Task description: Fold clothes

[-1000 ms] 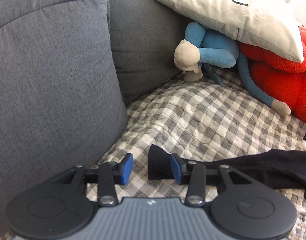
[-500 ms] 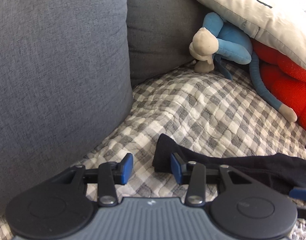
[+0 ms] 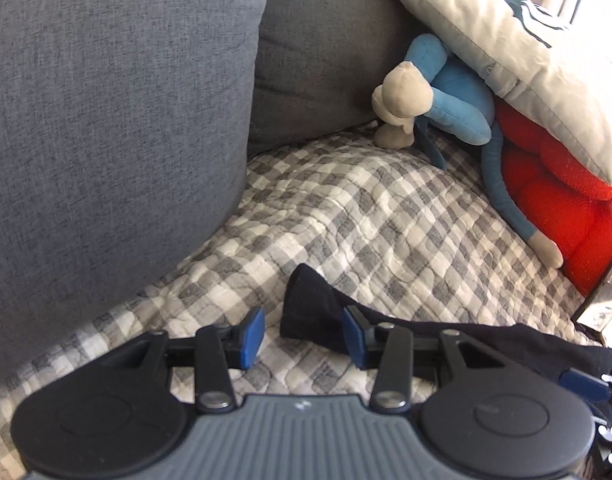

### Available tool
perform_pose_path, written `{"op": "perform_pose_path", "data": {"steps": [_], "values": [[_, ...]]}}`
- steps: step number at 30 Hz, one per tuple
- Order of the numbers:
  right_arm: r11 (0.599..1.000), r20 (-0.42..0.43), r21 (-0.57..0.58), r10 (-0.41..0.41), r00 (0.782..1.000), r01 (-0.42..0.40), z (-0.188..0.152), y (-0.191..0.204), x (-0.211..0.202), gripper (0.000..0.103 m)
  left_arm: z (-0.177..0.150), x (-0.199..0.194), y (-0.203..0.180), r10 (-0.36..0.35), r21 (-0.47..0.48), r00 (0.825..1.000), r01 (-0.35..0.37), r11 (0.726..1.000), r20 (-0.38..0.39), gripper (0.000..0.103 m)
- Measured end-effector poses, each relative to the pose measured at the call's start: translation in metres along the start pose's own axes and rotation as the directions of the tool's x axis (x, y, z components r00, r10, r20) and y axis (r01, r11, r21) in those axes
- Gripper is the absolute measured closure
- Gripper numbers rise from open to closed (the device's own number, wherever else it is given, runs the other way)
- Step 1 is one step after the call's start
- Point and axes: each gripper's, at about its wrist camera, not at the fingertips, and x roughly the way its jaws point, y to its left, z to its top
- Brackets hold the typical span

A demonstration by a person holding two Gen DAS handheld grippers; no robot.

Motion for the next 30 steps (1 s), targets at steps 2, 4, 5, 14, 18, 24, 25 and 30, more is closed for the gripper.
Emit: {"op": "perform_pose_path", "data": {"steps": [2, 4, 5, 14, 18, 24, 25, 30], "values": [[0.998, -0.006, -0.045, -0.05, 0.999, 0.05, -0.001, 0.002, 0.006, 0.051, 0.001, 0.002, 0.001, 0.005, -0.026, 1.0, -0.005, 1.0, 0.004, 0.061], [0.996, -0.022, -0.067, -0.065, 0.998, 0.063, -0.003, 0.004, 0.014, 0.051, 0.001, 0.004, 0.001, 0.008, -0.048, 1.0, -0.008, 0.999, 0.008, 0.072], [0.995, -0.028, -0.077, -0.071, 0.997, 0.069, -0.005, 0.004, 0.017, 0.057, 0.001, 0.006, 0.001, 0.015, -0.054, 1.0, -0.015, 0.998, 0.005, 0.078], [0.995, -0.032, -0.09, -0.055, 0.998, 0.051, -0.007, 0.009, 0.009, 0.099, -0.005, -0.007, -0.002, 0.037, 0.022, 0.999, -0.037, 0.999, 0.003, 0.096], [0.993, -0.05, -0.12, -0.01, 0.999, 0.004, -0.008, 0.017, -0.003, 0.099, -0.012, -0.015, -0.002, 0.046, 0.111, 0.998, -0.04, 0.993, -0.051, 0.096], [0.99, -0.153, -0.133, 0.03, 0.988, -0.051, -0.016, 0.024, 0.001, 0.099, -0.029, -0.01, -0.005, 0.086, 0.277, 0.982, -0.036, 0.96, -0.17, 0.095], [0.989, -0.168, -0.134, 0.035, 0.985, -0.058, -0.018, 0.024, 0.001, 0.099, -0.032, -0.008, -0.006, 0.086, 0.303, 0.978, -0.025, 0.953, -0.189, 0.094], [0.99, -0.164, -0.097, 0.083, 0.983, -0.1, -0.015, 0.02, -0.008, 0.09, -0.027, -0.013, 0.004, 0.026, 0.281, 0.983, 0.026, 0.959, -0.18, 0.066]]}}
